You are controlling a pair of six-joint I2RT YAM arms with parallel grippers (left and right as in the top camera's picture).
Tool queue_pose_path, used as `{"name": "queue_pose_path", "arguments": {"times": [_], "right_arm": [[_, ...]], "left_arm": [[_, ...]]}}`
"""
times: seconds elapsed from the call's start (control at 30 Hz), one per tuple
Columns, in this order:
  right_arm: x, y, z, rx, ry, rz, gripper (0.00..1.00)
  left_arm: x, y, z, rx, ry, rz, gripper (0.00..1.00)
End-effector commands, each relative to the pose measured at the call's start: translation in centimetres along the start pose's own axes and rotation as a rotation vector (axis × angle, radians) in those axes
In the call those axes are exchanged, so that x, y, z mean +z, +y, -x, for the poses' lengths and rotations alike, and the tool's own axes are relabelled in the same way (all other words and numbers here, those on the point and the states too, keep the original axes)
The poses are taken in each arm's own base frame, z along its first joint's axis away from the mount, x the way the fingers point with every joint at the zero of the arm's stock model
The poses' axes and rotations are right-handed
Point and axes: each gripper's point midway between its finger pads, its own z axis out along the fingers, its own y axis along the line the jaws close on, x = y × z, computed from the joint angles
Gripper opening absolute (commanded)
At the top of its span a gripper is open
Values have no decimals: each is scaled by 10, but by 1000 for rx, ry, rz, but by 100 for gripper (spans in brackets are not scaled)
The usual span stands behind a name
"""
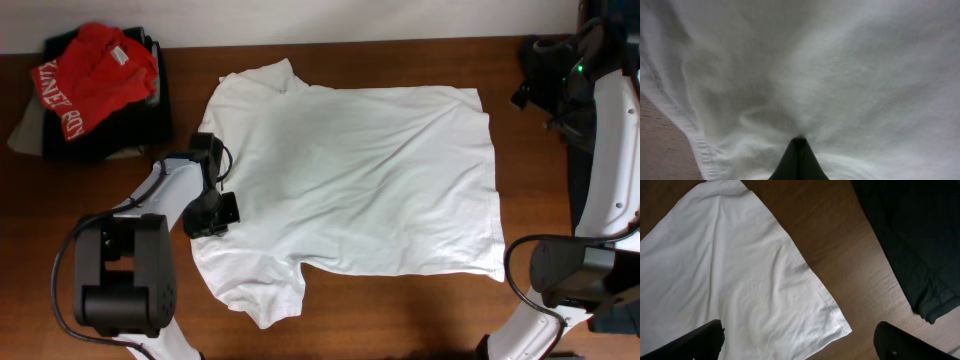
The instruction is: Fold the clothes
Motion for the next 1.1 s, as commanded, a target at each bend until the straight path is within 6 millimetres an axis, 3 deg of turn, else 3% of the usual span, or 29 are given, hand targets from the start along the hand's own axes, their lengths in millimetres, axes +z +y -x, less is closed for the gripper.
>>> {"name": "queue_pose_path", "arguments": {"times": [0.0, 0.23, 0.6, 0.77, 0.9, 1.07], "right_arm": [[-13, -5, 2, 13, -40, -1, 99], [-13, -5, 2, 13, -40, -1, 98], [-13, -5, 2, 13, -40, -1, 99], [-13, -5, 2, 13, -40, -1, 99], [-13, -5, 2, 13, -40, -1, 99], [-13, -5, 3, 14, -42, 0, 99]], "left_arm": [[5, 5, -5, 9, 7, 19, 1], [12, 16, -10, -61, 24, 31, 1], [15, 53, -6, -191, 38, 17, 1], [15, 55, -4, -206, 34, 6, 1], [7, 53, 6, -203, 5, -5, 1], [-22, 51, 24, -204, -78, -26, 1]]}}
